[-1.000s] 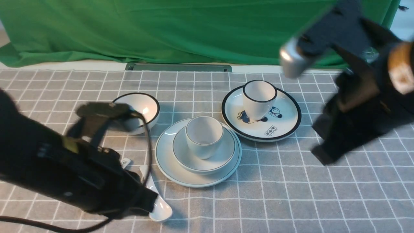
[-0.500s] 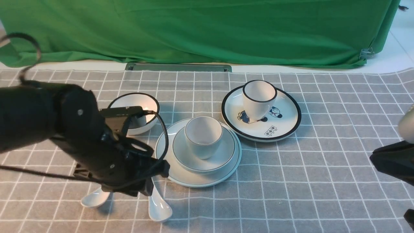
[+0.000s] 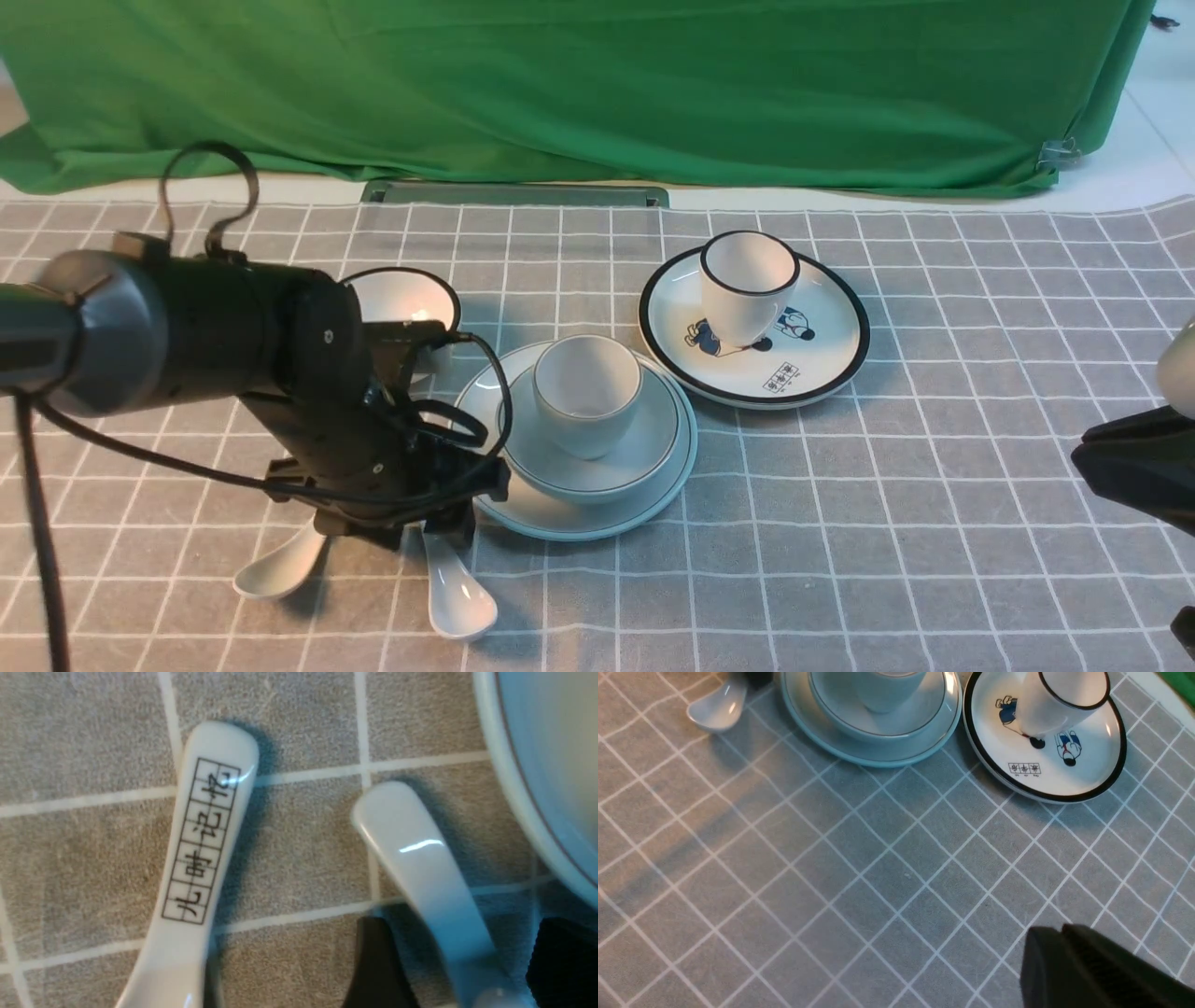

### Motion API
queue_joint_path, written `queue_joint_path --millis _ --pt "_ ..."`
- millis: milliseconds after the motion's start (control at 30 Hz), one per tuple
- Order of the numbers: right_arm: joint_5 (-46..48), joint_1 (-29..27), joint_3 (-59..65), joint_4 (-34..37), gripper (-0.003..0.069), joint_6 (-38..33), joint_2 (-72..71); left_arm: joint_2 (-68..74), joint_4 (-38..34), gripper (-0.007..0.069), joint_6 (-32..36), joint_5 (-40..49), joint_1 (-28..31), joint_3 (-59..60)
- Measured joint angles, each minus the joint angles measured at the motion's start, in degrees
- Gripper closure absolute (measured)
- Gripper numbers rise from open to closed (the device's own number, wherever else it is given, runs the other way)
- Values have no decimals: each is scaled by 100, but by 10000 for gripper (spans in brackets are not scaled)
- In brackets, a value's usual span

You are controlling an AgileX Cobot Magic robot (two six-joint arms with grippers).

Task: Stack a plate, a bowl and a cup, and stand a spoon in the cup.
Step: Use the left arm to grab a blue soup spoon, then use the left arm to put the blue soup spoon into the blue teacup in the middle

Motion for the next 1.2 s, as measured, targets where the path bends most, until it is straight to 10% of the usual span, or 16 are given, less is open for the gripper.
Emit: queue_joint_path --millis 267,533,867,1200 --pt "0 0 0 0 590 0 0 86 228 295 0 123 0 -77" --pt "-4 0 0 0 588 0 0 107 471 589 65 292 27 -99" --pt "-18 0 0 -13 574 0 0 -894 318 595 288 657 -30 -35" --pt "77 0 0 -64 572 5 0 -2442 355 595 1111 -2848 -1283 -29"
